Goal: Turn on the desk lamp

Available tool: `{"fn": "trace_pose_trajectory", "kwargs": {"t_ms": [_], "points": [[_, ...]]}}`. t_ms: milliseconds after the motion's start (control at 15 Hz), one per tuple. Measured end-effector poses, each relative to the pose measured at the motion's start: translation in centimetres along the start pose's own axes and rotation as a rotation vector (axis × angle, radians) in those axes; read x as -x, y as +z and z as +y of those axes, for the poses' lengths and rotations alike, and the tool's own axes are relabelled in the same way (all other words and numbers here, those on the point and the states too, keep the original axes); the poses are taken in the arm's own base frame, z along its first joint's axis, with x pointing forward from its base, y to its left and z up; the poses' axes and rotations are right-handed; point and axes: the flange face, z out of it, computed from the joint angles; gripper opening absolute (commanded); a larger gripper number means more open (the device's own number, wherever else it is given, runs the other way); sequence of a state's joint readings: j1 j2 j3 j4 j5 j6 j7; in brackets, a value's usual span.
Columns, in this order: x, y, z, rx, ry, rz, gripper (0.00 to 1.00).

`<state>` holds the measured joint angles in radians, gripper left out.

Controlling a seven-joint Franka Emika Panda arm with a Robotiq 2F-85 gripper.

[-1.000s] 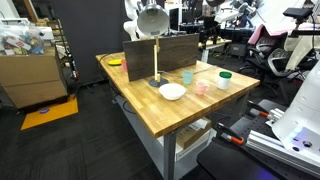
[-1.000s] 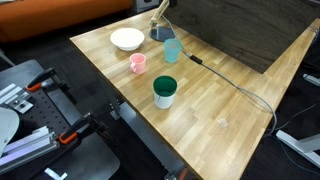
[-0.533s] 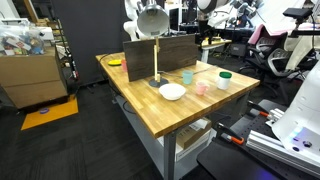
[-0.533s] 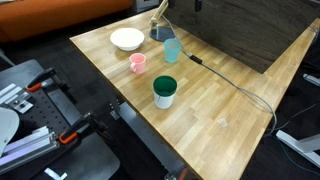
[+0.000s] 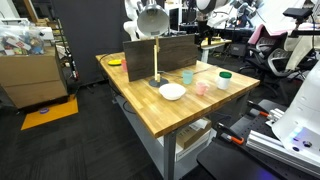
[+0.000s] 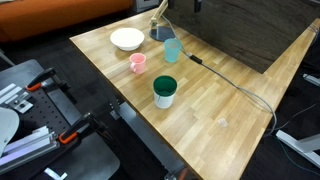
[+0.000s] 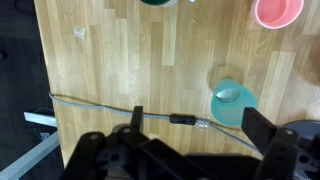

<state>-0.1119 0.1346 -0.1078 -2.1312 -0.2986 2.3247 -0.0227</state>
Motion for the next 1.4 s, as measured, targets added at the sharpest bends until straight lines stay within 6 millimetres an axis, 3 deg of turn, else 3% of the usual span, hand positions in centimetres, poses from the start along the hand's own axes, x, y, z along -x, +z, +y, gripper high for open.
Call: {"fn": "trace_pose_trajectory", "kwargs": {"t_ms": [400,933,1000,1067,1200,1400], "points": [[-2.9,1.2,-0.6,-0.002,-0.031,0.023,1.0],[-7.7,5.2,-0.8,-0.071,-0.006,0.026,1.0],[-8.3,5.6,-0.7,-0.069,-0.004,0.028,0.95],[-8.8,6.0,-0.6,-0.066,-0.002,0.03,0.77],[-9.8,6.8,-0.3,-0.062,0.0,0.032,0.69],[-10.9,8.0,0.0,-0.055,0.007,0.032,0.47]]}}
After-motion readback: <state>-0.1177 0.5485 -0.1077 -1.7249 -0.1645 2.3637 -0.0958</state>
